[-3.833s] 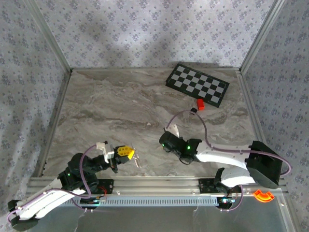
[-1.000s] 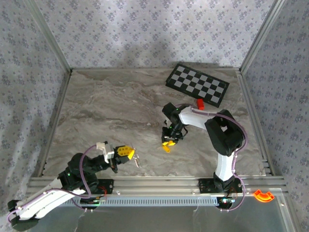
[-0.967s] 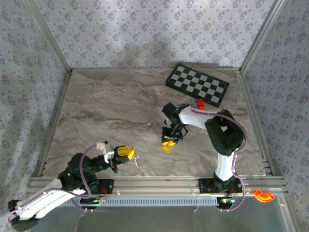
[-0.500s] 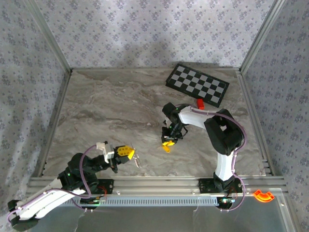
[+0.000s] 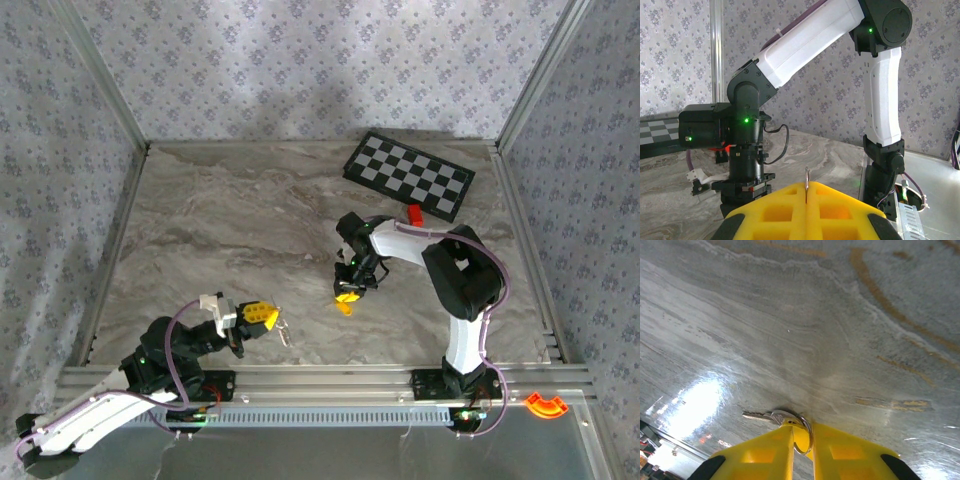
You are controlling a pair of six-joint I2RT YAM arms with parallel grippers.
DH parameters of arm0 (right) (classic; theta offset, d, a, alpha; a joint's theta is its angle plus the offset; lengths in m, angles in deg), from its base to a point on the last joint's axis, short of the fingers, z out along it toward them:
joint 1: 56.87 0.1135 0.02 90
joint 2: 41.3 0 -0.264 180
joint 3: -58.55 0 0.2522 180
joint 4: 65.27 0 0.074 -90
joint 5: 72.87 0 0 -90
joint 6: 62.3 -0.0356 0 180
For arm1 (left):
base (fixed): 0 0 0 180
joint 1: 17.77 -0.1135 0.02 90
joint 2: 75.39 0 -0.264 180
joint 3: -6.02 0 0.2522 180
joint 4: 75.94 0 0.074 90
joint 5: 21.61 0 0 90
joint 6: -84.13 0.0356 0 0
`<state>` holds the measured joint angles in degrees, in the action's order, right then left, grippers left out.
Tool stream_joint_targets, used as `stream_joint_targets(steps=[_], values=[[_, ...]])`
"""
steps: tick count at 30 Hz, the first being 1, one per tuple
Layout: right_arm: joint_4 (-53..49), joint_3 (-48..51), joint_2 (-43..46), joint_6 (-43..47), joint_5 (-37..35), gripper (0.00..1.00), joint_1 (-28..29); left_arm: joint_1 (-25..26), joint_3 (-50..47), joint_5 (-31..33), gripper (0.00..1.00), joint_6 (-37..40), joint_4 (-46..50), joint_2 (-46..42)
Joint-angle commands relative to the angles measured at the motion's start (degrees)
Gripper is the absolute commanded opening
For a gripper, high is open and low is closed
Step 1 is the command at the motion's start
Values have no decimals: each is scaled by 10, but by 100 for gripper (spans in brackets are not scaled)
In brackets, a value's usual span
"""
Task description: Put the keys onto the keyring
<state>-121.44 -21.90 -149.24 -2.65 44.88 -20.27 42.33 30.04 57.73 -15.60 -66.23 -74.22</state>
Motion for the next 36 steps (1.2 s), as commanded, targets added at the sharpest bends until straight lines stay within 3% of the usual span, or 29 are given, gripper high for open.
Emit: stream_joint_targets(steps=[1,18,26,36], values=[[-5,-3,-14,5,9,16,-4,-1,5,1,0,-3,-31,-7],[11,16,29,14,-10,1,-4,-1,4,3,0,-3,-33,-5],[103,74,134,30,-54,0,21,-1,6,3,0,-1,-33,3],[251,168,317,130,-100,0,89,-1,23,6,0,20,-9,19]])
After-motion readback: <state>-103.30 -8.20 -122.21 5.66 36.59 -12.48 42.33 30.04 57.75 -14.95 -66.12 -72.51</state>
